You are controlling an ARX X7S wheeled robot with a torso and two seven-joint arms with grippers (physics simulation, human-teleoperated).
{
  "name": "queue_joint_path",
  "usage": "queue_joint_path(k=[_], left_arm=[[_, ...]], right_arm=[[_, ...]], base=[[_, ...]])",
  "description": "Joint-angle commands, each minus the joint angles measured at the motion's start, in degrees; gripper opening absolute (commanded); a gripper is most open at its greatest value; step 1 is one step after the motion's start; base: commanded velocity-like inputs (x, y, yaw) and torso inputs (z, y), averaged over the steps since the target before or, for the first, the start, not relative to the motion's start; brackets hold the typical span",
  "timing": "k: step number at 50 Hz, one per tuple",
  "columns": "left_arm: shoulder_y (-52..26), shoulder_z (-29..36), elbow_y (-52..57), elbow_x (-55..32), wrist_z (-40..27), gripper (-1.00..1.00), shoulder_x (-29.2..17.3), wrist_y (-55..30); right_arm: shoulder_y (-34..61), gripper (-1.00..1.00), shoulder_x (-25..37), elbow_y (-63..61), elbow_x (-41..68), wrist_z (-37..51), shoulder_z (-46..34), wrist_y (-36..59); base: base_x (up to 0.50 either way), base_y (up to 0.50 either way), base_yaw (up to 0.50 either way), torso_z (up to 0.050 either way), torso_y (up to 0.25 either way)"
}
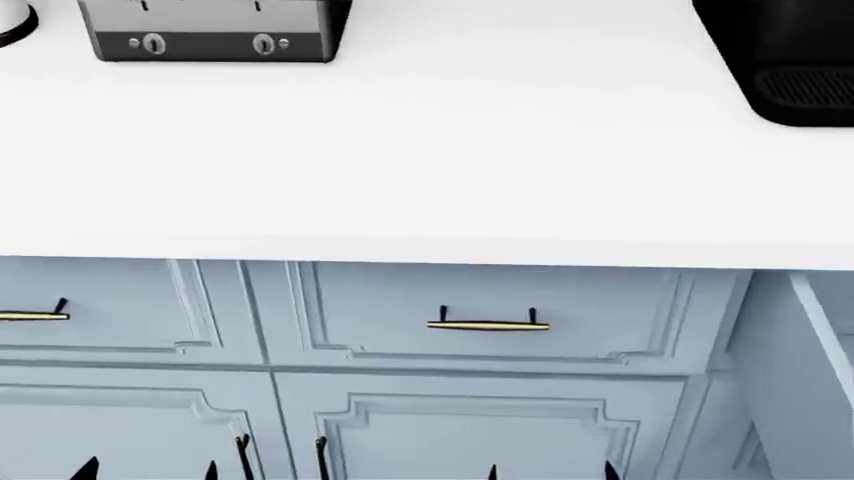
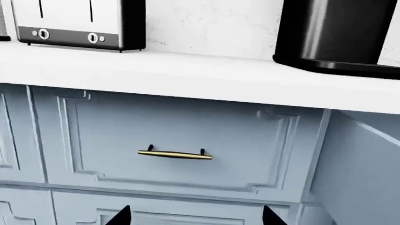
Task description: Close the right drawer.
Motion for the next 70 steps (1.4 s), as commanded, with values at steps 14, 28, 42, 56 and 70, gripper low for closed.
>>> queue_joint_path(k=[14, 28, 42, 56, 70], left_arm=[[0.95, 2.1, 4.03, -1.9, -2.53, 1.0, -2.09, -2.75], [0.59, 3.65, -0.54, -1.85, -3.56, 1.0, -2.45, 1.74], [0.53, 4.58, -0.38, -2.4, -4.39, 1.0, -3.2, 1.64], [0.32, 5.13, 0.13, -3.39, -4.79, 1.0, -4.1, 1.3], [1.01, 5.61, 5.74, -4.16, -6.28, 1.0, -5.17, -3.38]], right_arm=[[-1.1, 1.0, 2.06, -1.28, 0.56, 2.24, -2.45, -1.36], [-0.89, 1.0, 2.28, -3.06, 6.69, 1.76, -1.33, 3.96], [-1.1, 1.0, 3.35, -3.58, 6.86, 2.25, -2.5, 3.79], [-0.76, 1.0, 3.8, -3.71, 7.57, 2.84, -3.28, 4.2], [-1.26, 1.0, 4.43, -3.94, 8.43, 3.27, -3.72, 3.82]], base=[[0.0, 0.5, 0.0, 0.0, 0.0], [-0.01, 0.32, -0.06, 0.0, 0.0], [-0.08, 0.0, -0.5, 0.0, 0.0], [-0.09, 0.01, -0.5, 0.0, 0.0], [-0.08, 0.02, -0.5, 0.0, 0.0]])
